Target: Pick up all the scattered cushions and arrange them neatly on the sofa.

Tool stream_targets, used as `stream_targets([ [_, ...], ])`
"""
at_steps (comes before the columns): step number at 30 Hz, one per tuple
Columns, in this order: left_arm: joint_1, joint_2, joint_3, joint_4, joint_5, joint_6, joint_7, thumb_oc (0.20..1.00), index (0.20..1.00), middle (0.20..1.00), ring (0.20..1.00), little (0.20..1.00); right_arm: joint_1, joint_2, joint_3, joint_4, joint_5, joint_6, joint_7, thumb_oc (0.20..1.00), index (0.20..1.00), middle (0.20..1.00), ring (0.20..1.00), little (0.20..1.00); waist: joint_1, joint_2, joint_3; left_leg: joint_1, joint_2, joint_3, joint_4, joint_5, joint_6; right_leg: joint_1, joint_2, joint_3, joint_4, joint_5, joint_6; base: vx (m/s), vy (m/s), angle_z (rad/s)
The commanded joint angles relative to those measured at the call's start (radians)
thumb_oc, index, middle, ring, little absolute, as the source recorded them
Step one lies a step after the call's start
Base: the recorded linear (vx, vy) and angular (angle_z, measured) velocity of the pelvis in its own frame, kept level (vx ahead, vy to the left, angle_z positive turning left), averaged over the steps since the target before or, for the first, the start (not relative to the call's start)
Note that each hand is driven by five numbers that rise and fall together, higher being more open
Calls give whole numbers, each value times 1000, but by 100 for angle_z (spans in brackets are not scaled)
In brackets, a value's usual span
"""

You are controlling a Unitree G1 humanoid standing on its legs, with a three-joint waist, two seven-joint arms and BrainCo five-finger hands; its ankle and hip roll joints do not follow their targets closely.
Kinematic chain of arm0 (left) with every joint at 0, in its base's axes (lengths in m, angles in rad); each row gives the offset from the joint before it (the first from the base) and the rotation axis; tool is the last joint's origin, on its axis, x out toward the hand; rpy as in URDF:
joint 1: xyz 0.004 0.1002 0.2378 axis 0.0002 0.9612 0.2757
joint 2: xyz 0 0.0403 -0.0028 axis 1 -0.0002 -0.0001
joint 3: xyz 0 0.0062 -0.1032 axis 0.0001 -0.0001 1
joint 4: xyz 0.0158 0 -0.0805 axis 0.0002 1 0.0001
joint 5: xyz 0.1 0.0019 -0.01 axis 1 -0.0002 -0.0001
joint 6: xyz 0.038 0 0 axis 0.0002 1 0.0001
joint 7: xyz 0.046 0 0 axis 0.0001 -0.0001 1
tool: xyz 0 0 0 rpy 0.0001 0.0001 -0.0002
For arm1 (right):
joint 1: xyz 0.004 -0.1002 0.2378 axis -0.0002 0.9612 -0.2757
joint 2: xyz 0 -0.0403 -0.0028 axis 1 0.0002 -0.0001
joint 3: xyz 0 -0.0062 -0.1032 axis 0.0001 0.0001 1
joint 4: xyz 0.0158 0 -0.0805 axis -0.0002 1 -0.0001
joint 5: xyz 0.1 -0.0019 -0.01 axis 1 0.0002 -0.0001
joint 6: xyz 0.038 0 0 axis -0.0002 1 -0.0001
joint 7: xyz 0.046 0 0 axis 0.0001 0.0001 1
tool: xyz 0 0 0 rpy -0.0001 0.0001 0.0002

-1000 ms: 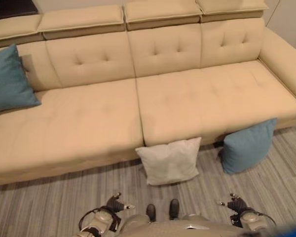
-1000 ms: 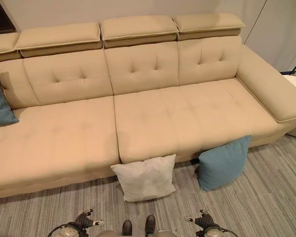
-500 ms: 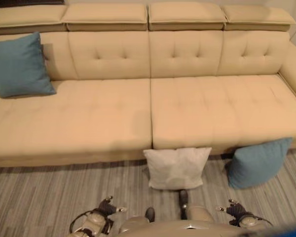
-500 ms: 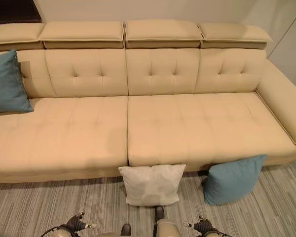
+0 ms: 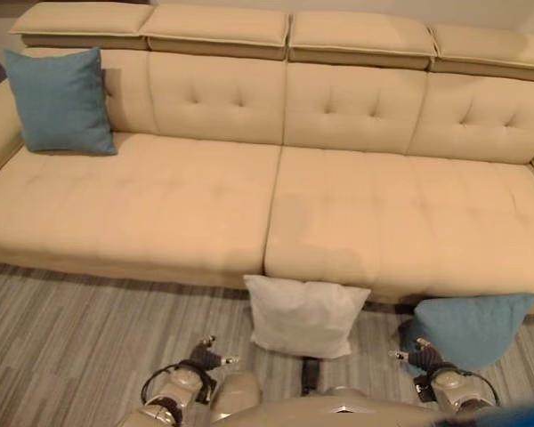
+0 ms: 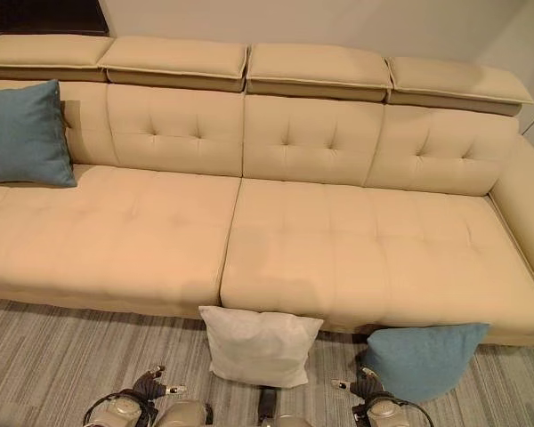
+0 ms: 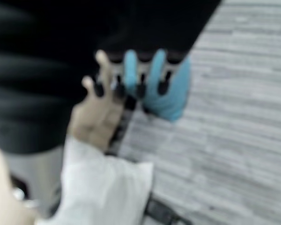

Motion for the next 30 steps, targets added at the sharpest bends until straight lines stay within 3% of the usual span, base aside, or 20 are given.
stream_targets([
  [1,7,20,-1,9,-12,-17,-2,1000,1000,1000,1000,1000,22,-44,14,0,-6,-12,-9,1000,1000,1000,1000,1000,-6,13,-30,-3,-23,5,-42,16,32,-13,-30,72,168,-114,122,103,88,-26],
  [6,-4,41,17,6,-28,-15,6,1000,1000,1000,1000,1000,20,-42,16,-2,-4,-14,-18,1000,1000,1000,1000,1000,-2,7,-31,6,-29,5,-59,9,47,-35,-37,82,192,-121,126,46,60,-29],
  [12,-66,78,60,-56,-130,-45,49,1000,1000,1000,1000,1000,-52,-65,4,-46,46,-36,-57,1000,1000,1000,1000,1000,1,11,24,-107,-40,18,-23,6,60,-189,-39,92,259,-107,129,-133,31,-12],
  [14,-106,96,73,-112,-201,-74,80,1000,1000,1000,1000,1000,-96,-84,10,-80,71,-55,-76,1000,1000,1000,1000,1000,1,18,51,-219,-42,21,18,15,61,-320,-47,92,320,-101,126,-243,19,-8],
  [15,-106,96,73,-112,-201,-74,80,1000,1000,1000,1000,1000,-96,-84,10,-80,71,-55,-76,1000,1000,1000,1000,1000,1,18,51,-219,-42,21,18,15,61,-321,-47,93,320,-101,126,-175,3,-5],
  [20,-184,128,73,-245,-316,-122,152,1000,1000,1000,1000,1000,-202,-136,28,-209,86,-78,-156,1000,1000,1000,1000,1000,-7,30,120,-454,-35,27,132,35,49,-551,-63,85,421,-96,126,-166,-10,5],
  [22,-206,128,66,-256,-329,-125,160,1000,1000,1000,1000,1000,-228,-143,37,-219,86,-81,-170,1000,1000,1000,1000,1000,-8,34,132,-498,-33,26,147,38,47,-597,-65,85,439,-97,126,-65,-16,5],
  [23,-225,129,58,-265,-341,-129,167,1000,1000,1000,1000,1000,-253,-149,44,-225,87,-82,-183,1000,1000,1000,1000,1000,-10,38,138,-527,-31,20,172,8,42,-628,-61,93,465,-123,129,-72,-37,4],
  [28,-340,148,21,-322,-396,-150,204,1000,1000,1000,1000,1000,-385,-182,73,-254,93,-98,-256,1000,1000,1000,1000,1000,-22,47,147,-783,-28,1,268,12,42,-878,-62,97,559,-124,128,-86,-39,3],
  [30,-359,154,11,-338,-398,-155,213,1000,1000,1000,1000,1000,-404,-187,75,-252,99,-100,-263,1000,1000,1000,1000,1000,-24,51,149,-821,-29,-3,281,11,41,-917,-62,97,576,-126,129,-62,-39,-1],
])
